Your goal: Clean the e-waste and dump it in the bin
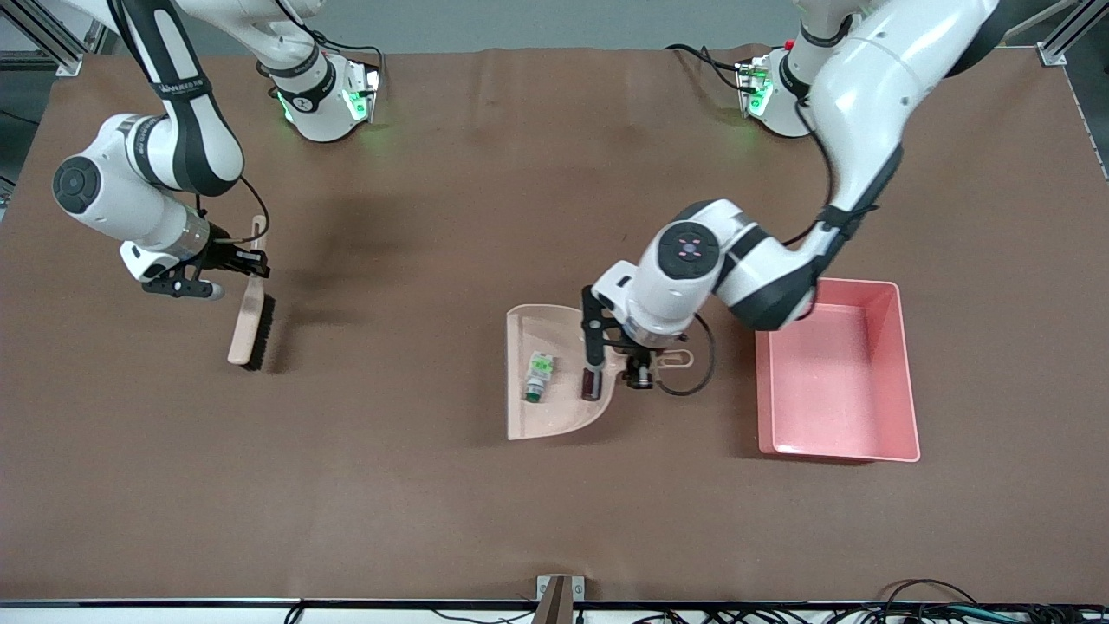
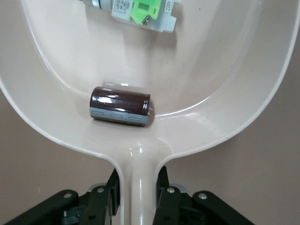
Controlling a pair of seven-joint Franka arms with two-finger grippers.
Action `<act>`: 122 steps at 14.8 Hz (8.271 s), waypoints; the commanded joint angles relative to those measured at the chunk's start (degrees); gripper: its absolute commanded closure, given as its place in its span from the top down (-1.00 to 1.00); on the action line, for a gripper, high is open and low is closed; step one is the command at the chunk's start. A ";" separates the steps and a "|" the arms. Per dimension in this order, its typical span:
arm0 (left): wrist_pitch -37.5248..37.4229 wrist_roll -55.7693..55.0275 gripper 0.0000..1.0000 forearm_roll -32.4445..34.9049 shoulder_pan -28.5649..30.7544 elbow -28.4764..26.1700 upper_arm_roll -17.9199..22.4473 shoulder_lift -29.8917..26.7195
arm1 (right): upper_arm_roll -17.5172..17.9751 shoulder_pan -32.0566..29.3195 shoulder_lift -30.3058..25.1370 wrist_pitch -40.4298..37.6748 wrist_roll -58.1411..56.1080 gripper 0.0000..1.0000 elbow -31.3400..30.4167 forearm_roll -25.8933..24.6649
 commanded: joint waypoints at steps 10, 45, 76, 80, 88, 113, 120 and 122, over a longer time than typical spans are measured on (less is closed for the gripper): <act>-18.29 18.57 -0.79 0.65 27.20 -1.05 -8.96 -11.22 | 1.25 -7.35 4.15 11.20 -3.06 -1.00 -4.97 -2.72; -27.43 22.22 -0.84 27.46 36.20 -3.95 -19.85 -10.62 | 2.22 -2.44 3.02 -52.84 1.85 1.00 56.28 -2.54; -12.75 -4.52 1.00 23.33 4.98 1.06 -9.22 13.47 | 1.87 1.17 2.05 -56.29 2.30 1.00 63.06 -7.46; -13.63 -5.65 1.00 19.13 7.43 2.02 -11.24 10.05 | 1.96 1.44 2.05 -56.30 2.21 1.00 62.97 -7.46; -13.98 -21.18 1.00 6.37 16.05 2.91 -12.56 -3.75 | 2.13 1.53 1.96 -56.73 2.12 1.00 63.15 -7.55; -26.73 -48.99 1.00 -29.32 -5.92 -18.71 38.94 -50.60 | 2.22 1.70 2.05 -56.38 2.13 1.00 63.06 -7.46; -27.52 -49.17 1.00 -28.35 -5.92 -16.96 38.94 -51.04 | 2.22 1.70 2.05 -56.38 2.21 1.00 63.06 -7.46; -29.26 -49.52 1.00 -28.35 -5.92 -16.35 39.03 -51.04 | 2.22 1.70 2.05 -56.30 2.21 1.00 63.06 -7.46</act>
